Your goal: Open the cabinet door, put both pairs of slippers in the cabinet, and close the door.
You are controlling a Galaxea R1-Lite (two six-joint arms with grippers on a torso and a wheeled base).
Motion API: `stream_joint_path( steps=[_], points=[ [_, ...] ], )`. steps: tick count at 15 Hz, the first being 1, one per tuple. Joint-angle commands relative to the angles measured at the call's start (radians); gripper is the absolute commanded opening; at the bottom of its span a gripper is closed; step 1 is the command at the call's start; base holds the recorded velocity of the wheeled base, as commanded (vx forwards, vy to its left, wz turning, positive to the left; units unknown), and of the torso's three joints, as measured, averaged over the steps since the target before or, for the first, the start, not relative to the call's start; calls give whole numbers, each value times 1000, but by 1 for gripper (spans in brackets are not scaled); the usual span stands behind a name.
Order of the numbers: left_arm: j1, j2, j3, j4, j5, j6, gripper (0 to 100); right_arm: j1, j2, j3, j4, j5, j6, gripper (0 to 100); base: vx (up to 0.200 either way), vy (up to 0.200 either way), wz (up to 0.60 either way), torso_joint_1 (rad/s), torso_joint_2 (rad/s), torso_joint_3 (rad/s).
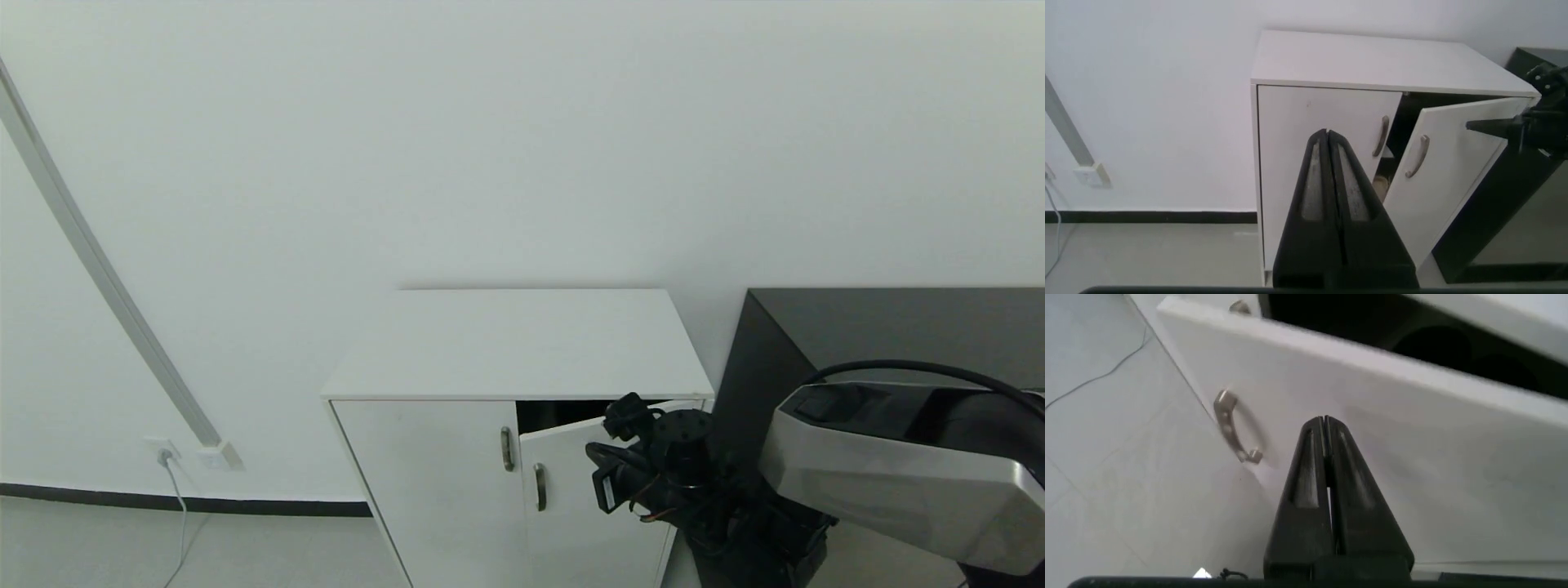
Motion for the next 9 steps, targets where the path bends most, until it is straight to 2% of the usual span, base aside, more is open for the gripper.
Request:
stream_joint_path(
  steps=[1,9],
  points=[
    [1,0,0,1,-1,0,0,-8,15,-38,16,-1,-1,0,0,0,0,0,0,0],
    [0,0,0,0,1,0,0,-59,79,-155,88,-4,-1,0,0,0,0,0,0,0]
  ],
)
